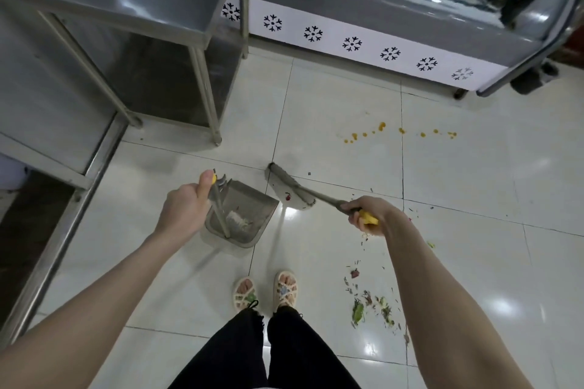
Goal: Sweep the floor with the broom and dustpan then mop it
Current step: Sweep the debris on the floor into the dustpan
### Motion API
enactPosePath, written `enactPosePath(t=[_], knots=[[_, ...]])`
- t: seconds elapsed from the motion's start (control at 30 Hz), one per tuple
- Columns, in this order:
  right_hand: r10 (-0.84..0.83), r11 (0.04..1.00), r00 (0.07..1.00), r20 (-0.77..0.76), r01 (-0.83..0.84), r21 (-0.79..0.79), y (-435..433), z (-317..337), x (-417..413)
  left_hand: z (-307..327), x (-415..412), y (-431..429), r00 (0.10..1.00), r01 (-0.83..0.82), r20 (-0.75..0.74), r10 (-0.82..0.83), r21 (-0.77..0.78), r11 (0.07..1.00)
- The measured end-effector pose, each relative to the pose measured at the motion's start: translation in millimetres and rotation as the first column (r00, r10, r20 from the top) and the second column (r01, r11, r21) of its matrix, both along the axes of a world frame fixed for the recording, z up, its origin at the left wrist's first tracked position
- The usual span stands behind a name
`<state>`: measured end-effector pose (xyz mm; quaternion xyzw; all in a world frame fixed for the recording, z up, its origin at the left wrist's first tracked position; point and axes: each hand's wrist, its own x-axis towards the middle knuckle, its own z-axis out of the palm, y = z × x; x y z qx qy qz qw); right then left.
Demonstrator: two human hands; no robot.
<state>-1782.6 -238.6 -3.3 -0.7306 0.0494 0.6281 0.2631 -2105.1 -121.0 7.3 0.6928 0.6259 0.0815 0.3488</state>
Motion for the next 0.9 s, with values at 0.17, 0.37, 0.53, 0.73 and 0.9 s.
enactPosePath(t=[0.17, 0.37, 0.53, 0.73, 0.9], knots=[[-0.151, 0.982, 0.979, -0.139, 0.164, 0.089, 22, 17, -20, 5, -20, 3, 1.0, 0.024, -0.017, -0.024, 0.028, 0.999], [-0.328, 0.924, 0.875, -0.358, 0.376, 0.073, 42, 5, -45, 14, -41, 9, 1.0, 0.004, -0.021, -0.003, 0.049, 0.999], [-0.396, 0.887, 0.802, -0.448, 0.46, 0.041, 45, -13, -63, 17, -48, 7, 0.999, 0.009, -0.054, -0.007, 0.05, 0.999], [-0.57, 0.75, 0.627, -0.531, 0.662, -0.023, 36, -40, -70, 10, -51, 4, 0.995, -0.014, -0.099, 0.019, 0.048, 0.999], [-0.705, 0.611, 0.505, -0.498, 0.789, -0.066, 24, -49, -56, 5, -39, -4, 0.993, -0.03, -0.109, 0.037, 0.067, 0.997]])
